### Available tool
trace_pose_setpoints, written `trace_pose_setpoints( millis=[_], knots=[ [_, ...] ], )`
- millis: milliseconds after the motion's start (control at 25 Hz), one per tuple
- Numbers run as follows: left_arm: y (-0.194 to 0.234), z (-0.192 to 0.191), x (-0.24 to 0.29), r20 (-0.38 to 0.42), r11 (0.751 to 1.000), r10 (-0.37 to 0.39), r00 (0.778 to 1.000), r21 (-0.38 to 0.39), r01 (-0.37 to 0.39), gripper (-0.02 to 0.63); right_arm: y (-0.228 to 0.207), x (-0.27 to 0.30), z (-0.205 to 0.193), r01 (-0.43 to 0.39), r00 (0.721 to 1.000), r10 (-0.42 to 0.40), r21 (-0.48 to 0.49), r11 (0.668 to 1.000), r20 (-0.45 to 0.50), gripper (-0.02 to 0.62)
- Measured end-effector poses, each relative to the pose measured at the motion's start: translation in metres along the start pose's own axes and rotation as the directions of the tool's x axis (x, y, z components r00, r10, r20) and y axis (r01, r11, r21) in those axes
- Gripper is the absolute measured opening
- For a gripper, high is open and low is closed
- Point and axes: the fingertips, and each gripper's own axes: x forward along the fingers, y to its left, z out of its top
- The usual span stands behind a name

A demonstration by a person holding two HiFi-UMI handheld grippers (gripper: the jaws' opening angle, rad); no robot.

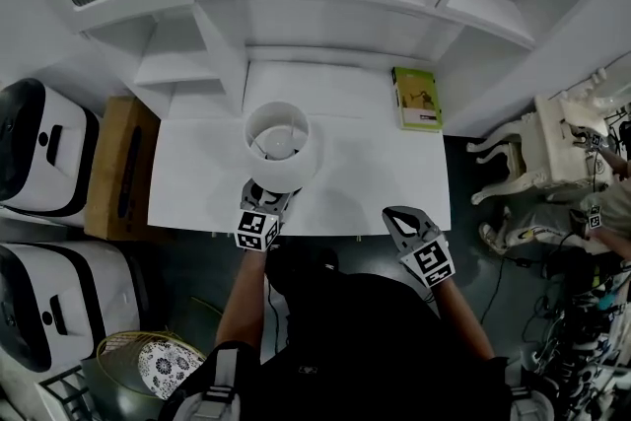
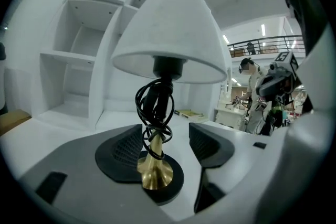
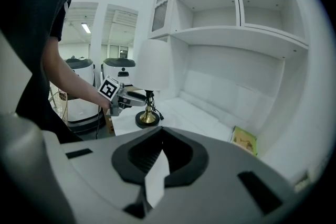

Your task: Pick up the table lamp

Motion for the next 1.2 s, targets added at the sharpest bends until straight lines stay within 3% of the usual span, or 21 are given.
trace_pose_setpoints(
  millis=[800, 920, 1000, 1200],
  knots=[
    [0.000, 0.004, 0.061, -0.006, 0.995, -0.092, 0.996, -0.025, 0.092, 0.270, -0.004, 0.005, -0.020, 0.032, 0.995, -0.030, 0.026, 0.999, -0.093, 0.008],
    [0.006, 0.004, 0.061, -0.004, 0.998, -0.051, 0.999, -0.022, 0.051, 0.214, -0.003, 0.008, -0.020, 0.033, 0.995, -0.031, 0.026, 0.999, -0.099, 0.008],
    [0.010, 0.008, 0.060, -0.001, 1.000, -0.027, 1.000, -0.009, 0.027, 0.129, -0.004, 0.008, -0.021, 0.037, 0.994, -0.034, 0.028, 0.999, -0.102, 0.008],
    [0.010, 0.011, 0.058, 0.007, 0.999, -0.035, 0.999, -0.005, 0.035, 0.118, -0.005, 0.009, -0.026, 0.046, 0.992, -0.041, 0.039, 0.998, -0.118, 0.008]
  ],
)
